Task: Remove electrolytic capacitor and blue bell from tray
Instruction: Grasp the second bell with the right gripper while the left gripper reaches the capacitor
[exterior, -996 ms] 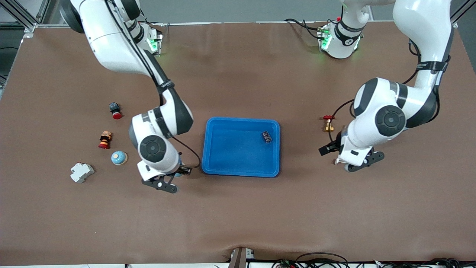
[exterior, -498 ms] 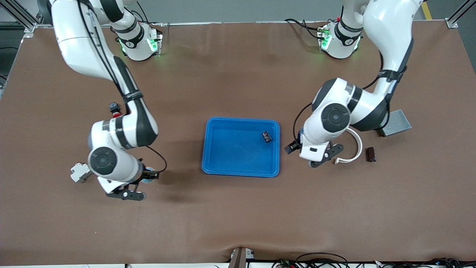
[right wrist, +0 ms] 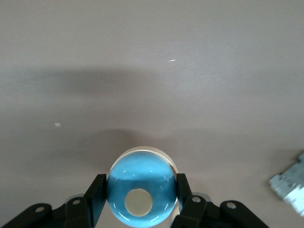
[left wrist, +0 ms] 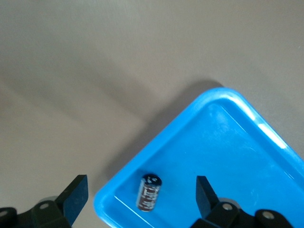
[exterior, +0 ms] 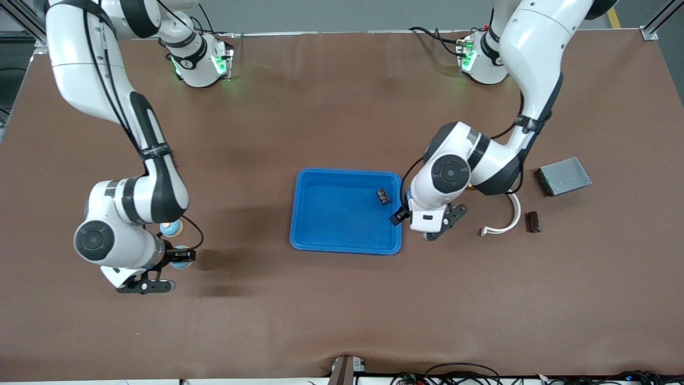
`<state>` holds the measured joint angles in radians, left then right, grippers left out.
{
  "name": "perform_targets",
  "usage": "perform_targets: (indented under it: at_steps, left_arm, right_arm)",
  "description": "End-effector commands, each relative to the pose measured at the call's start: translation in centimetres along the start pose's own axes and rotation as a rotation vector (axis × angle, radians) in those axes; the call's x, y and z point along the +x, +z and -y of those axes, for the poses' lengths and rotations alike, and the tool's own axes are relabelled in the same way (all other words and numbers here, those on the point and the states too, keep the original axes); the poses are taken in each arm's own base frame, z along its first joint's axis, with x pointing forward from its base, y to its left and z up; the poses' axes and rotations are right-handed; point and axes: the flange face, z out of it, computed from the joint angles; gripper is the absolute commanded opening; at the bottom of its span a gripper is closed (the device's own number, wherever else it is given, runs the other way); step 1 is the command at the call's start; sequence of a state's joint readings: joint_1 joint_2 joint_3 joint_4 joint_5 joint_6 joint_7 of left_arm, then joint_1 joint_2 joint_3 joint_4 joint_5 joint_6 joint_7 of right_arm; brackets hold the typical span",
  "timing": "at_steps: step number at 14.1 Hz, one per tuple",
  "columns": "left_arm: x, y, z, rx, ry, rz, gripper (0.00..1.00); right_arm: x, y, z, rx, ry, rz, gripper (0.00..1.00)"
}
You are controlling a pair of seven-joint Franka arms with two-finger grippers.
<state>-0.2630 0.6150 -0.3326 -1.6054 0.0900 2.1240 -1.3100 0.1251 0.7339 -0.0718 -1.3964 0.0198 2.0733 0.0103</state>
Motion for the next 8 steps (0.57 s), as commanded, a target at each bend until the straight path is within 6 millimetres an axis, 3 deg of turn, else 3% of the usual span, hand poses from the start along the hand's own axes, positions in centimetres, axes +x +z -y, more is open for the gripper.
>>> perform_targets:
  at_steps: [1,5,8]
  left_arm:
    - [-1.0,1.4,-1.0,0.001,-0.040,-0.003,1.00]
    - [-2.4,2.4,-1.6,0.000,-0.054,-0.011,1.00]
    - [-3.3,4.3,-2.1,-0.003,-0.075,-0.035,1.00]
  right_arm:
    - [-0.4,-0.4,-3.7,0.031,-0.058,-0.032,0.00]
    - [-0.1,0.2,-5.9,0.024,-0.105,-0.074,0.00]
    - [0.0,0.6,-7.2,0.020,-0.143,-0.099,0.00]
